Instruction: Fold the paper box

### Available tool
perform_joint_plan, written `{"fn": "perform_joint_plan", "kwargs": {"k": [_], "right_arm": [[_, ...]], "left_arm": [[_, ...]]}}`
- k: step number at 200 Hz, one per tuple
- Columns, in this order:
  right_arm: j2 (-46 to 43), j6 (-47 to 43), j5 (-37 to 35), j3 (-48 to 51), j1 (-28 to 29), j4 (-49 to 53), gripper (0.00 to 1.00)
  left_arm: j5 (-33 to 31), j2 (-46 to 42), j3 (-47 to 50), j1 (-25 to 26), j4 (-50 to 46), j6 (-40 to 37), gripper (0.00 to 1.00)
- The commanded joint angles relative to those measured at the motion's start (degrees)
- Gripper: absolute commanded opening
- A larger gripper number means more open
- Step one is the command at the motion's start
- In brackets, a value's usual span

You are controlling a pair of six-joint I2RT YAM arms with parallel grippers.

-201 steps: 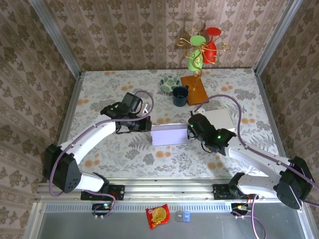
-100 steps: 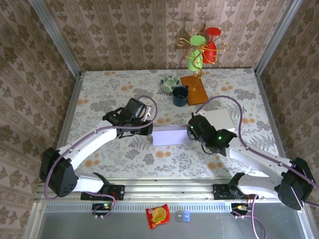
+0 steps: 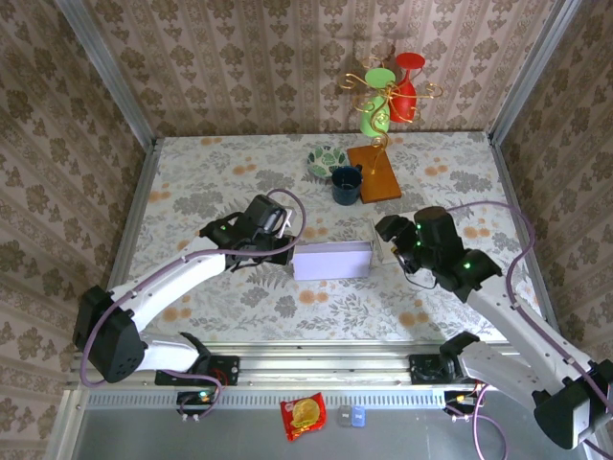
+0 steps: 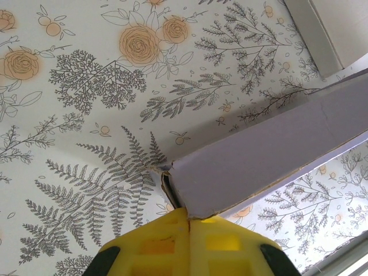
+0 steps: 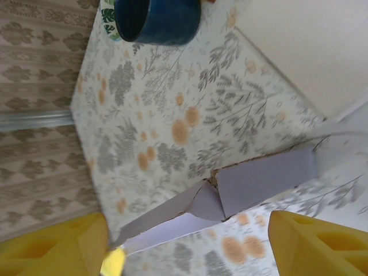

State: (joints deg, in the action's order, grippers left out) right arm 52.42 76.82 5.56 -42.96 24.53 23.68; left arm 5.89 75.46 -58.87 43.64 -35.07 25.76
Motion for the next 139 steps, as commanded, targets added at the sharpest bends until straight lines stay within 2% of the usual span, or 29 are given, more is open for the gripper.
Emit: {"fn": "perform_joint_plan", "kwargs": {"k": [1, 31, 56, 139], "right_arm": [[0.1, 18.5, 7.2, 2.7, -0.5, -7.6, 0.76], [1.3, 21.6, 7.5, 3.1, -0.5, -8.7, 0.75], [2.0, 25.2, 9.8, 6.0, -0.5, -11.3, 0.7], [4.6, 25.8, 10.2, 8.5, -0.5, -14.9, 0.58]], "left_arm": [[-1.1, 1.2, 1.4, 0.9, -4.4, 0.7, 0.02], [-1.2, 1.3, 1.2, 0.9, -4.6, 0.6, 0.02], [-1.2, 1.5, 0.8, 1.1, -4.7, 0.6, 0.02], [-1.2, 1.9, 0.6, 1.6, -4.7, 0.4, 0.02]]}}
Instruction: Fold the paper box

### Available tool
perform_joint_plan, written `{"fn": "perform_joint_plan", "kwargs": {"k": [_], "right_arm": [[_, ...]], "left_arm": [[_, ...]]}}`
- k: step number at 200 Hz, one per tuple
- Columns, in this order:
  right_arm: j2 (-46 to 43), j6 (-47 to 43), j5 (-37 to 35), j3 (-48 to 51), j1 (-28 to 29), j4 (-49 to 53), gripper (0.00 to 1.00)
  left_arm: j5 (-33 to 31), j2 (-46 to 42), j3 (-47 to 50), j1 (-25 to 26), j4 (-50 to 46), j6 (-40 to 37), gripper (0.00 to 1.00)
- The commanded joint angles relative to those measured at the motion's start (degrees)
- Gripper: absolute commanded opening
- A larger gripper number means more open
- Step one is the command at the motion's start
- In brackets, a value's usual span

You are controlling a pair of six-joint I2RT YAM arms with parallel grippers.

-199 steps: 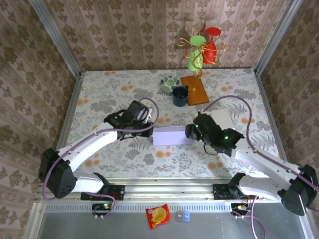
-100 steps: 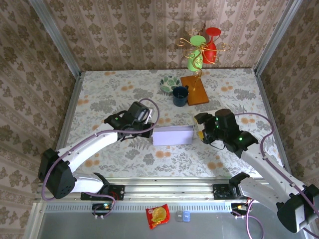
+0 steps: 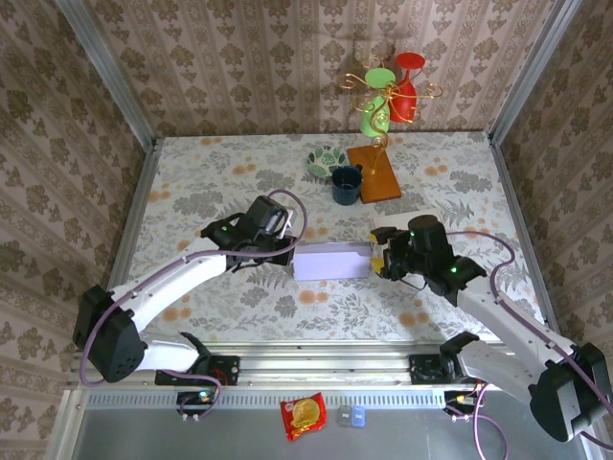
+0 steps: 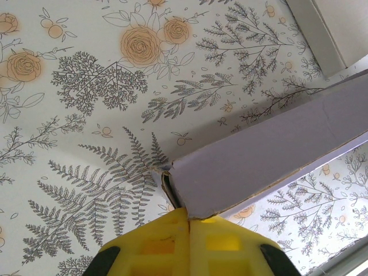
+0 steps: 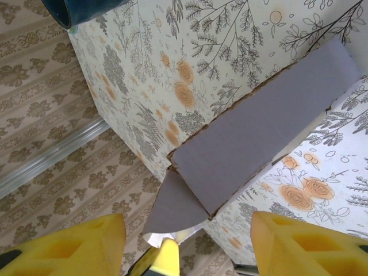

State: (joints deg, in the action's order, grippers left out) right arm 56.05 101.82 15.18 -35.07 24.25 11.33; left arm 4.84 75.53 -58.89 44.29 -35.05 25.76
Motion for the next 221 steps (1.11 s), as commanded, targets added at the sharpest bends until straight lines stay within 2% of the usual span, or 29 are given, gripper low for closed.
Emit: {"fn": "perform_joint_plan", "kwargs": {"k": [1, 25, 66, 94, 108, 133, 170, 190, 221], "right_arm": [[1.0, 0.8, 0.6, 0.7, -0.2, -2.7, 0.58], [2.0, 0.5, 0.2, 0.7, -0.3, -3.9, 0.54], [2.3, -1.4, -0.5, 0.8, -0.3, -2.6, 0.4], [2.1, -2.1, -0.8, 1.5, -0.3, -1.8, 0.35], [2.1, -2.2, -1.0, 1.8, -0.3, -1.5, 0.34], [2.6, -2.9, -1.2, 1.8, -0.3, -0.8, 0.32], [3.8, -4.0, -1.5, 1.2, -0.2, 0.6, 0.3], [4.4, -4.4, -1.6, 0.6, -0.3, 1.6, 0.29], [4.9, -5.0, -1.9, 0.0, -0.2, 3.5, 0.27]], "left_arm": [[-0.1, 1.8, 0.6, 0.9, -4.7, 0.4, 0.02], [-0.1, 1.8, 0.6, 1.0, -4.7, 0.5, 0.03], [0.2, 1.0, 0.6, 1.0, -4.8, 0.9, 0.04], [0.2, -0.3, 0.4, 1.0, -5.6, 0.8, 0.07], [1.0, -1.0, 0.1, 0.9, -5.7, 0.7, 0.26], [5.3, -2.1, -0.3, 0.2, -4.1, 2.2, 0.33], [11.3, -4.6, -0.4, -4.3, -2.6, 9.8, 0.42], [15.6, -6.1, 0.8, -7.7, -1.2, 16.2, 0.43], [18.8, -8.1, 4.1, -10.7, 2.7, 24.2, 0.44]]}}
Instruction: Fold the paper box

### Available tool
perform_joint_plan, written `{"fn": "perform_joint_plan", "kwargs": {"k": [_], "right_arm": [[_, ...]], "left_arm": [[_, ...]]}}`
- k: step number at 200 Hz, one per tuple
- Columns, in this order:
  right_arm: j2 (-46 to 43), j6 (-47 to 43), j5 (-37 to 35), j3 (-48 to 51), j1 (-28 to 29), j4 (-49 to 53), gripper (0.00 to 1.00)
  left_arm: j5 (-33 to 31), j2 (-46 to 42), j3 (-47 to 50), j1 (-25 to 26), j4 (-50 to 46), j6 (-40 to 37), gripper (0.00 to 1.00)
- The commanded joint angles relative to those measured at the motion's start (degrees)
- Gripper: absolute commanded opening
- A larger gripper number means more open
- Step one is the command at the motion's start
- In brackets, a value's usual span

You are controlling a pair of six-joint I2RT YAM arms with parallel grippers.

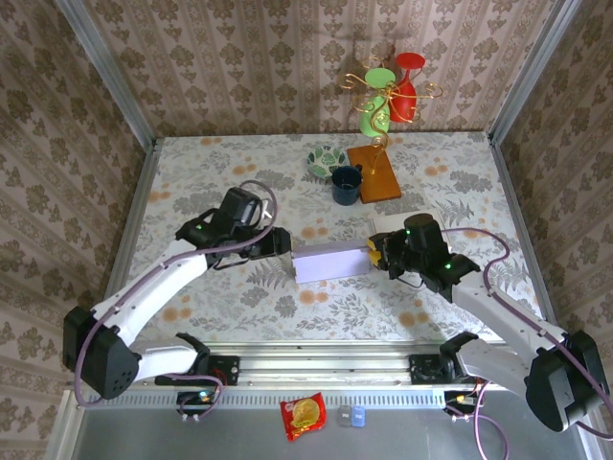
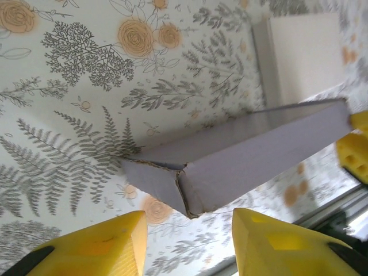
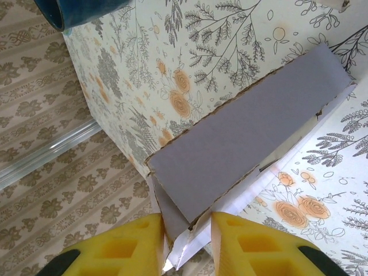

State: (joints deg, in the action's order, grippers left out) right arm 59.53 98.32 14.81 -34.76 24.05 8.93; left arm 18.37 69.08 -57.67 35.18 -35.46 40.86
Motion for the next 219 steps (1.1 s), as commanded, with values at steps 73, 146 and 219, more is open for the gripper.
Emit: {"fn": "perform_joint_plan", "kwargs": {"k": [73, 146, 219], "right_arm": [[1.8, -1.8, -1.4, -0.5, -0.1, 8.5, 0.2], [2.4, -1.7, -1.4, -0.9, 0.0, 8.7, 0.17], [3.1, -1.6, -1.3, -1.2, -0.1, 8.6, 0.16]], "left_arm": [[9.0, -0.6, 10.2, -2.9, 16.4, 20.3, 0.44], [10.3, 1.7, 12.9, -3.6, 23.2, 23.2, 0.38], [11.7, 0.7, 15.6, -3.6, 22.2, 22.6, 0.34]]}}
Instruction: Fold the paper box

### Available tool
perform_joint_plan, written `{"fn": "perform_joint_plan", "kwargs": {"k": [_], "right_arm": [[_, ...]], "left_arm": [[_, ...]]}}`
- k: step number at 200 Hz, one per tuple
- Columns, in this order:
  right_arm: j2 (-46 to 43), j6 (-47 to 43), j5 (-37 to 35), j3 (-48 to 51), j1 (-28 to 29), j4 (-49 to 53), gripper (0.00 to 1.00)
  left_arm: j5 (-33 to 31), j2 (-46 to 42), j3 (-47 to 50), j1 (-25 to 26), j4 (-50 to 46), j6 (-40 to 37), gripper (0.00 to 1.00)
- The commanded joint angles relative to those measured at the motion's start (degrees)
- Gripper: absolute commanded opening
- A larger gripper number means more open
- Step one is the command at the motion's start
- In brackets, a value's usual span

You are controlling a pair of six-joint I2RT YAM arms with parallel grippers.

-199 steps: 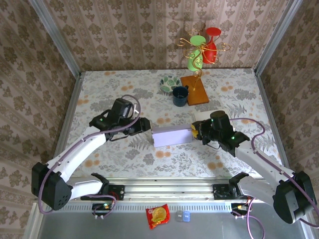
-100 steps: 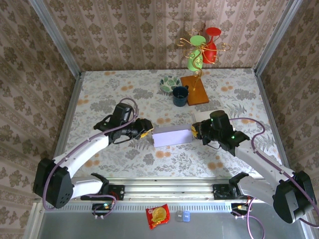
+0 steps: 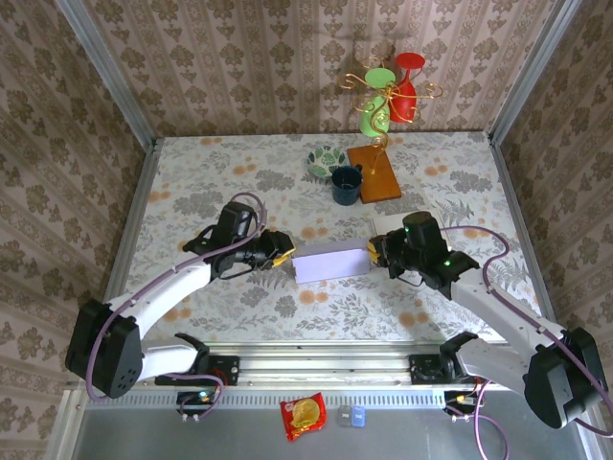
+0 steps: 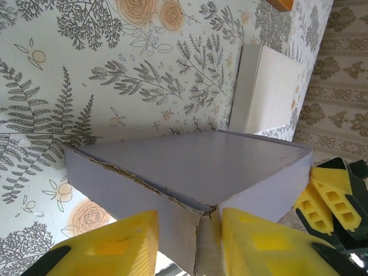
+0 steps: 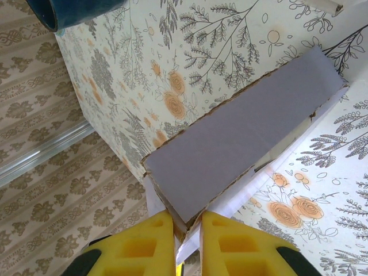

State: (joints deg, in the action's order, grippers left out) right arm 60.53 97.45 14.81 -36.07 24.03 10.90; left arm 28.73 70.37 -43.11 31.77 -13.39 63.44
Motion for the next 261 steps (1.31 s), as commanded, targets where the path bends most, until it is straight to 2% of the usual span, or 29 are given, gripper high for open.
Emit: {"fn": "perform_joint_plan", "kwargs": {"k": [1, 53, 115, 173, 216, 261], "right_arm": [[2.1, -0.7, -1.3, 0.1, 0.0, 6.6, 0.16], [2.2, -0.7, -1.2, 0.0, 0.0, 8.1, 0.16], [2.4, -0.2, -1.6, 0.5, 0.0, 10.6, 0.17], [2.4, 1.8, -1.9, 1.5, 0.0, 11.0, 0.17], [2.6, 2.9, -1.9, 1.6, 0.0, 10.4, 0.17], [2.2, 3.3, -1.2, 2.3, -0.1, 10.8, 0.2]], "left_arm": [[1.3, -0.7, 1.1, -0.2, 0.1, 0.0, 0.34], [1.3, 0.3, 2.7, -0.2, 0.2, -1.4, 0.33], [1.8, 1.5, 3.9, -0.2, -3.5, -7.6, 0.31], [1.3, 0.9, 8.7, -0.3, 0.6, -7.3, 0.24], [1.4, 0.0, 12.3, -0.7, 3.6, -6.6, 0.24], [1.3, -0.5, 13.6, -0.8, 3.3, -9.4, 0.24]]}}
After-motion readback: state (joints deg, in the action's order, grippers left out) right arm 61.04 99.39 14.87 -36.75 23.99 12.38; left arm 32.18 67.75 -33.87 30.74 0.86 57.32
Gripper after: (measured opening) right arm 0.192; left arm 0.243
